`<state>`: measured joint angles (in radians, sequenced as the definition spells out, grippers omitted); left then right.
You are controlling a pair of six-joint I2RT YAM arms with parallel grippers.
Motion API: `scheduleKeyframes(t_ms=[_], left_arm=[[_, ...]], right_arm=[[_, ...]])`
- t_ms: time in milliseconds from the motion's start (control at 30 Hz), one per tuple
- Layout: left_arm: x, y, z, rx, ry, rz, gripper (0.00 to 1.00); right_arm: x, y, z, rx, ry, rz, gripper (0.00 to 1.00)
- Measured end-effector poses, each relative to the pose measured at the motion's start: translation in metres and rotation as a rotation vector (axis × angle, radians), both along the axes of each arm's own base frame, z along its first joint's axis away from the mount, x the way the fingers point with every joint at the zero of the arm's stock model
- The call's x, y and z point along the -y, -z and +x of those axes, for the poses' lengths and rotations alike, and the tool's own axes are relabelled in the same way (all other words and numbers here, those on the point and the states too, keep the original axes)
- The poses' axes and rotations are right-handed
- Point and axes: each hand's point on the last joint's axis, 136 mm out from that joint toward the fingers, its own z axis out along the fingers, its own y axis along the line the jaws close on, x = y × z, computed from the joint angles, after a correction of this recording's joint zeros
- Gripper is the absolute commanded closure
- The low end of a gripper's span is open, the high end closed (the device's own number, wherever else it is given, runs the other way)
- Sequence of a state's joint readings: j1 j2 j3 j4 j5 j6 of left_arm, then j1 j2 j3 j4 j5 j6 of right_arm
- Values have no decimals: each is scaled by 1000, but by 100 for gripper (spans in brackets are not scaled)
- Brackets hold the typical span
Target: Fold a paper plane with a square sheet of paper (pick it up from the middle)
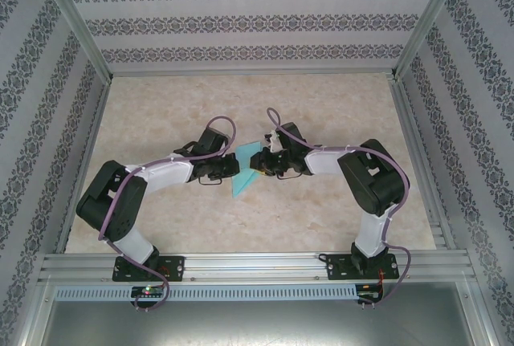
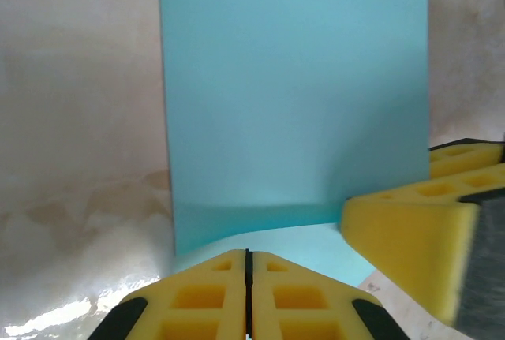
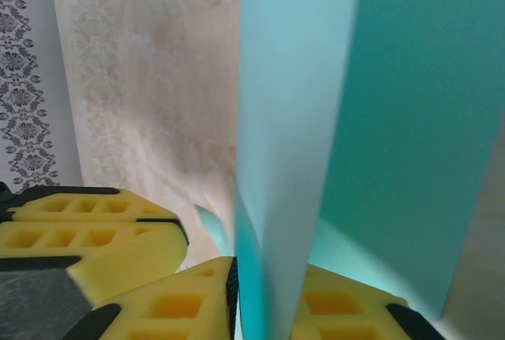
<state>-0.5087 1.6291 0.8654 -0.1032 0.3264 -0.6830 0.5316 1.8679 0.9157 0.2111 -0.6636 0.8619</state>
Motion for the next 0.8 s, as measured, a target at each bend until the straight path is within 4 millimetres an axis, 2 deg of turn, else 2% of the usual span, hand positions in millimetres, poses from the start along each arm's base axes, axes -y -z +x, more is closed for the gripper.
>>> scheduleKeyframes(t_ms=[133, 300, 467, 633, 700, 800], left_arm=[[1, -8, 7, 23, -3, 7, 78], [-3, -15, 11, 54, -11, 30, 56], [-10, -44, 17, 144, -34, 37, 30], [-18, -78, 23, 254, -58, 42, 16], [-21, -91, 24, 297, -62, 45, 12], [-23, -106, 24, 349, -46, 48, 9]], right_arm=[[3, -1, 5, -5, 18, 10, 99], [11, -8, 11, 7, 60, -5, 100], [22, -50, 19, 103, 114, -17, 100], [32, -91, 25, 199, 167, -26, 100], [36, -99, 27, 218, 190, -34, 100], [42, -98, 29, 208, 233, -57, 100]])
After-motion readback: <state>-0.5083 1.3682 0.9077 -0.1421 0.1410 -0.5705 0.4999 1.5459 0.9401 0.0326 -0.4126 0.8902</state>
